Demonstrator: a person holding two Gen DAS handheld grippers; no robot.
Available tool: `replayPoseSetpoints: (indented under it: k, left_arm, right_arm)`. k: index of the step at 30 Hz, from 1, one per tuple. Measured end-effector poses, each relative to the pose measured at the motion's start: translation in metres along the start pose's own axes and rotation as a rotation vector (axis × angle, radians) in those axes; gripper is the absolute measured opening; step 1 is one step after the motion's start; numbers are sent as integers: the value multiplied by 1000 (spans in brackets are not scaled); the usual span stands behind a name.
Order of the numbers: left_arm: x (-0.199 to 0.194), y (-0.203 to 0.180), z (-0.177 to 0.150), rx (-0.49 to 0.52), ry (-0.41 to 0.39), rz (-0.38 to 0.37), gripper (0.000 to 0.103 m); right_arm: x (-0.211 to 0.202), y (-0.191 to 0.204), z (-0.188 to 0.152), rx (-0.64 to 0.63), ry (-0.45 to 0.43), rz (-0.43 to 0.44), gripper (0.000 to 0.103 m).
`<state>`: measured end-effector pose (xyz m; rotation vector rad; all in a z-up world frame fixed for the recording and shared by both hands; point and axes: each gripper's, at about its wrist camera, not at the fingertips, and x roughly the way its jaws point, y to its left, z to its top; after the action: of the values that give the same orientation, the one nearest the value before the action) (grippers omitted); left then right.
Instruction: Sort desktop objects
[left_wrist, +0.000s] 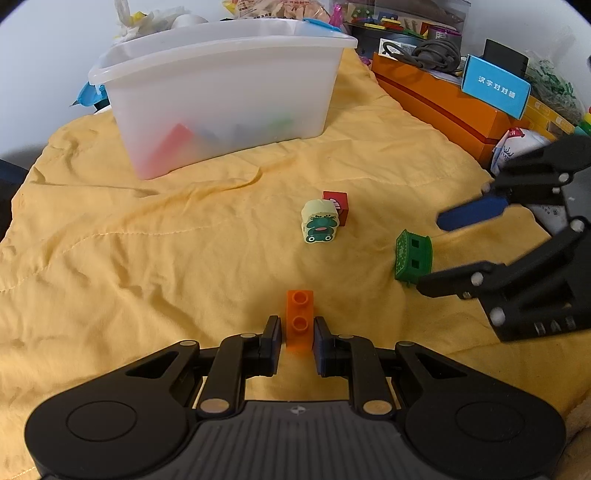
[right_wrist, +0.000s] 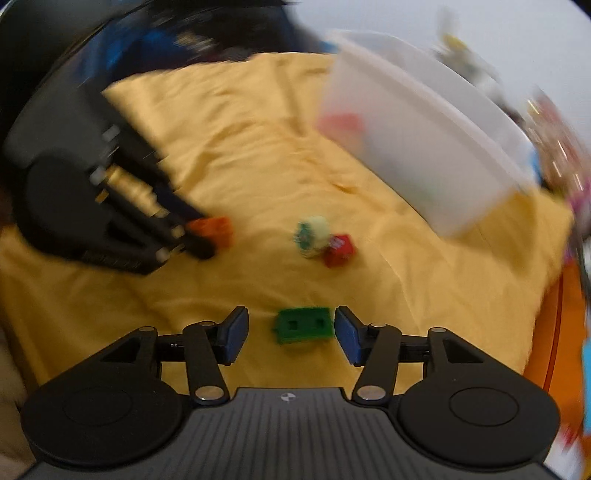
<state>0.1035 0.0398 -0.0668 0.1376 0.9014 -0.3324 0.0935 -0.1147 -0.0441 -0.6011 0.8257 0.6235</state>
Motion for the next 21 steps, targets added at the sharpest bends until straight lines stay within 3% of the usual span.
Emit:
replayPoseSetpoints:
  k: [4,6,11,18,21]
  left_arm:
    - [-1,0,0,9,-2,-8,17]
    - [-3,0,1,8,-3,-18,17]
    - [-21,6,18,0,-59,-19,17]
    - [-43,25,60,-28,-163,17,17]
    - [-40,23,59,-24,-152,12,17]
  right_arm:
    - [11,-26,-9,289,50,40,53]
    - [19,-31,-12,354,48,82,51]
    - [27,-33,-10,378,45,90,24]
    - [19,-47,9,312,10,36,17]
    - [26,-46,7,325,63,35,26]
